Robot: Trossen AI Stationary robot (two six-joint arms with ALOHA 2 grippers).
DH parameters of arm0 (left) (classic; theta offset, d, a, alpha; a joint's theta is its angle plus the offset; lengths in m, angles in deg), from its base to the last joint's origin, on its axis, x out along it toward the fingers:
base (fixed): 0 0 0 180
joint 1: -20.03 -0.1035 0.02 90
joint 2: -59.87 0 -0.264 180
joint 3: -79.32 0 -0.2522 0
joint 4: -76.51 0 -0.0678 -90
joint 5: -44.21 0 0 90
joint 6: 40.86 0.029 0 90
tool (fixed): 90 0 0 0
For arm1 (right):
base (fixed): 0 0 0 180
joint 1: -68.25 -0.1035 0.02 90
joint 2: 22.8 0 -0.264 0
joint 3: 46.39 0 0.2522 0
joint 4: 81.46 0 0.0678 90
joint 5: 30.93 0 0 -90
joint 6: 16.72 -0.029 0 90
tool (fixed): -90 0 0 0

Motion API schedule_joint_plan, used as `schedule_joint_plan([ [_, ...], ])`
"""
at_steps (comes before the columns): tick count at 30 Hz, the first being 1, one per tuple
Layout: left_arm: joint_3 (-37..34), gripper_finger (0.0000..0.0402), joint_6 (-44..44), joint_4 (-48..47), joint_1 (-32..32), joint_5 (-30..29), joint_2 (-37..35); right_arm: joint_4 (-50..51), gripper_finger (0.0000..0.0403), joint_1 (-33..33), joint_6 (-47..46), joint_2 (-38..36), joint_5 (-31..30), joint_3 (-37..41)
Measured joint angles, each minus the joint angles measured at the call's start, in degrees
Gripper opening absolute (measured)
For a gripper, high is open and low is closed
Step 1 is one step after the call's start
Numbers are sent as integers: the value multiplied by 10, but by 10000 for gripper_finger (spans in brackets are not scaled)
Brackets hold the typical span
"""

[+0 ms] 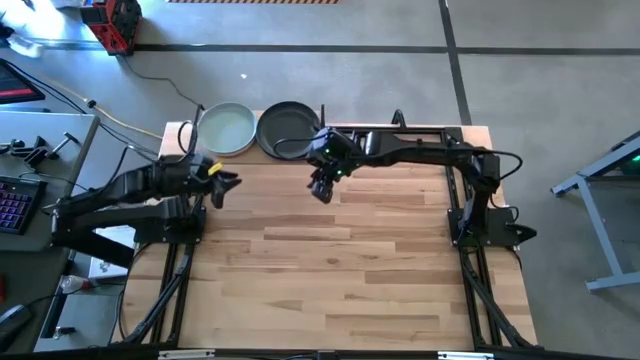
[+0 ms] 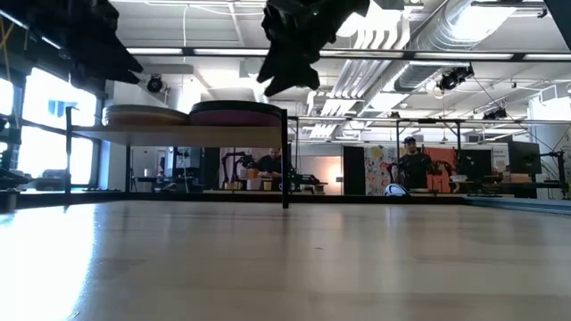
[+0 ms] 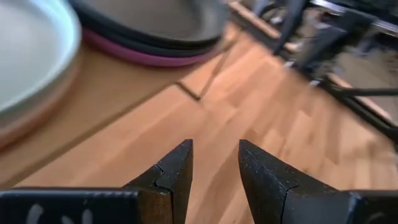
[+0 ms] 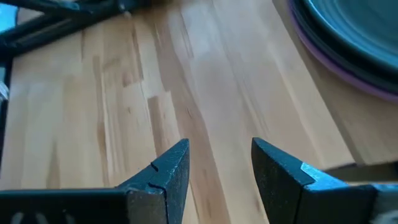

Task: Place and stack plates onto a shelf
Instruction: Return to Home Position

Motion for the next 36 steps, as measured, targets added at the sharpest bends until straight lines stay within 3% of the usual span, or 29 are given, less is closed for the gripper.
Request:
schedule_joint_plan([
  [6, -78, 117, 39, 65, 32, 37, -95, -43, 152, -17, -39, 0, 0, -1],
  [17, -141, 117, 119, 141, 76, 60, -215, -151, 152, -43, -81, 0, -1, -1],
  [36, -289, 117, 169, 293, 135, 59, -220, -183, 152, -64, -90, 0, 0, -2],
])
